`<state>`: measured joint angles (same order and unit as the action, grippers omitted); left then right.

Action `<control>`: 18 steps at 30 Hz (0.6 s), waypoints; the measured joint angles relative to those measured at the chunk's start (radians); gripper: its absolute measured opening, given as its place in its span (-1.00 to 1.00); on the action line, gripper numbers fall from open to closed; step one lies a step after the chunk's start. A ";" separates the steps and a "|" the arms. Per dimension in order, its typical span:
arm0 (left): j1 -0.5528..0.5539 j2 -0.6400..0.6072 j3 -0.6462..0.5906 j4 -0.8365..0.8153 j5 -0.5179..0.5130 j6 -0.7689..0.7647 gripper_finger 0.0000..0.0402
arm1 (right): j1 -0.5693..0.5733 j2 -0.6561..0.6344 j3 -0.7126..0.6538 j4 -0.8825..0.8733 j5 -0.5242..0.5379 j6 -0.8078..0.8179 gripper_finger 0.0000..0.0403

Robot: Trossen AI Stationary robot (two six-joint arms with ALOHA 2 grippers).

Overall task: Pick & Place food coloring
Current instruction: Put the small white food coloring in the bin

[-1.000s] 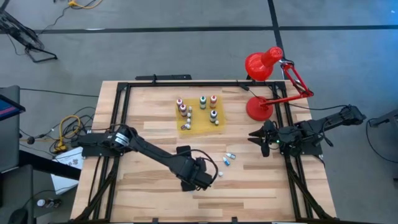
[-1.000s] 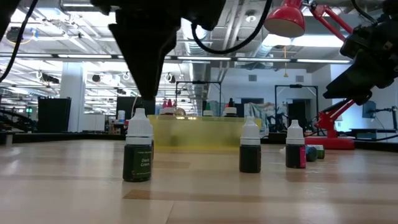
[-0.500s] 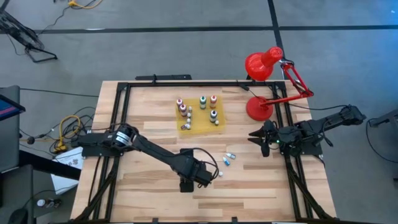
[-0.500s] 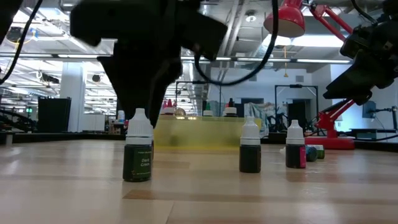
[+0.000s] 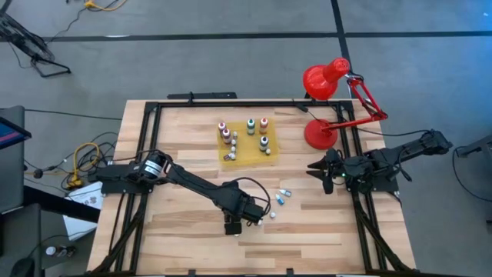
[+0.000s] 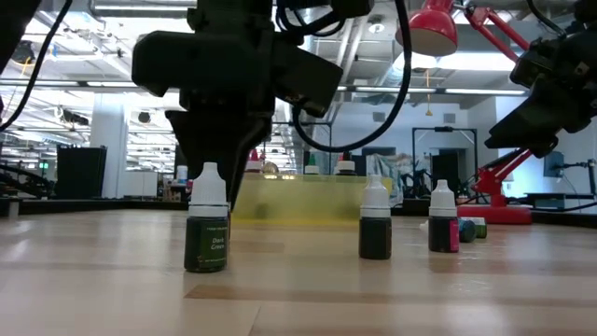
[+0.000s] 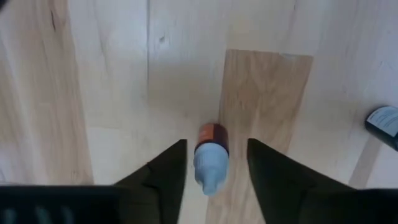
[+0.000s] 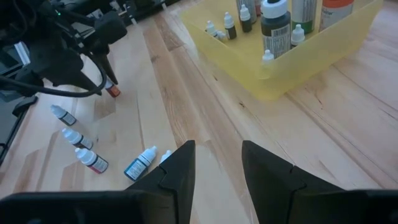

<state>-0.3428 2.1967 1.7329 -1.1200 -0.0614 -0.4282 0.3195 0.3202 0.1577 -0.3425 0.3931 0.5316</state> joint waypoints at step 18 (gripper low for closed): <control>0.050 0.000 0.059 -0.064 -0.040 0.168 -0.63 | 0.000 0.000 0.000 0.000 0.000 0.000 -0.39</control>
<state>-0.2930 2.1967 1.7918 -1.1839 -0.1009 -0.2598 0.3195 0.3202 0.1577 -0.3427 0.3929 0.5316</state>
